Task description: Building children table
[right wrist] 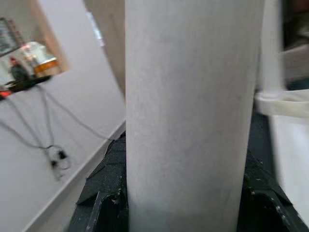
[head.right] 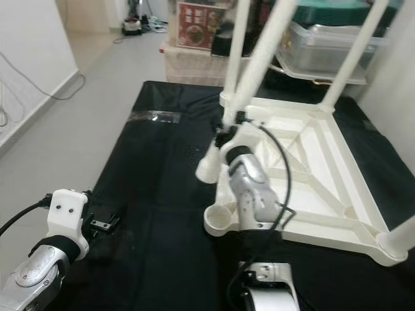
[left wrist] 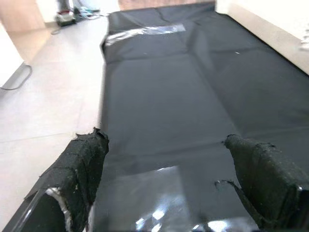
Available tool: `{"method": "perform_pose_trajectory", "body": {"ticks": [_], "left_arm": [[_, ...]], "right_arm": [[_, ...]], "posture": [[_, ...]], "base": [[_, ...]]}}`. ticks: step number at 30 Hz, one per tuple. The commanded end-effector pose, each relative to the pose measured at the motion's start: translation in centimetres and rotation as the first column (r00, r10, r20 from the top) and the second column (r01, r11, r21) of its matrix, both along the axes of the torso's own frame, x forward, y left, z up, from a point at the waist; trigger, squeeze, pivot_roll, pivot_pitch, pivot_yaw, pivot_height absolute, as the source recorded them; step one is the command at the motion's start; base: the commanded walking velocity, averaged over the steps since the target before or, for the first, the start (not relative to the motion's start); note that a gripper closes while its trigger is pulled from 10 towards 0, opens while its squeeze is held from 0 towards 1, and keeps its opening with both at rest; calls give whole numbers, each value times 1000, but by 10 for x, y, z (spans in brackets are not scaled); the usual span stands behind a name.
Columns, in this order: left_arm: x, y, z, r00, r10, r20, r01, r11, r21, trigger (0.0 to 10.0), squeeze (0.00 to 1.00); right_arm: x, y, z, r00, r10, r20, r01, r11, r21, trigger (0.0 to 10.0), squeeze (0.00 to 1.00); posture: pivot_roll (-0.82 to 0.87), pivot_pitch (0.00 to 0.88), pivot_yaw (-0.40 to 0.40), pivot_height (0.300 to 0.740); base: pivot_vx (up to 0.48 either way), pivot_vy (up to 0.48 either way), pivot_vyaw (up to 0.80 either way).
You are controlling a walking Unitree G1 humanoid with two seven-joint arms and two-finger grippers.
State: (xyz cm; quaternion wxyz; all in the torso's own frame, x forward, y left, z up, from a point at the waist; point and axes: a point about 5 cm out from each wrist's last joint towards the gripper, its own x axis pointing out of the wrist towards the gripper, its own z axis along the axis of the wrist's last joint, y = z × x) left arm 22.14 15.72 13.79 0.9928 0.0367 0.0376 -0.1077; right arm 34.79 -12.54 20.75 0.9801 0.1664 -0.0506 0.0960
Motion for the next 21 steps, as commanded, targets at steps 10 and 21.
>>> {"method": "perform_pose_trajectory", "body": {"ticks": [10,21], "left_arm": [[5,-10,23,972,-203,122,210,977,-46,10000,0],[19,-19,24,941,-319,112,318,948,26,10000,0]], "right_arm": [[-16,50,44,904,368,220,-386,921,46,10000,0],[-37,104,50,761,590,269,-609,793,-15,10000,0]], "posture": [[35,0,-60,740],[38,0,-53,740]], "base": [[0,0,0],[0,0,0]]}}
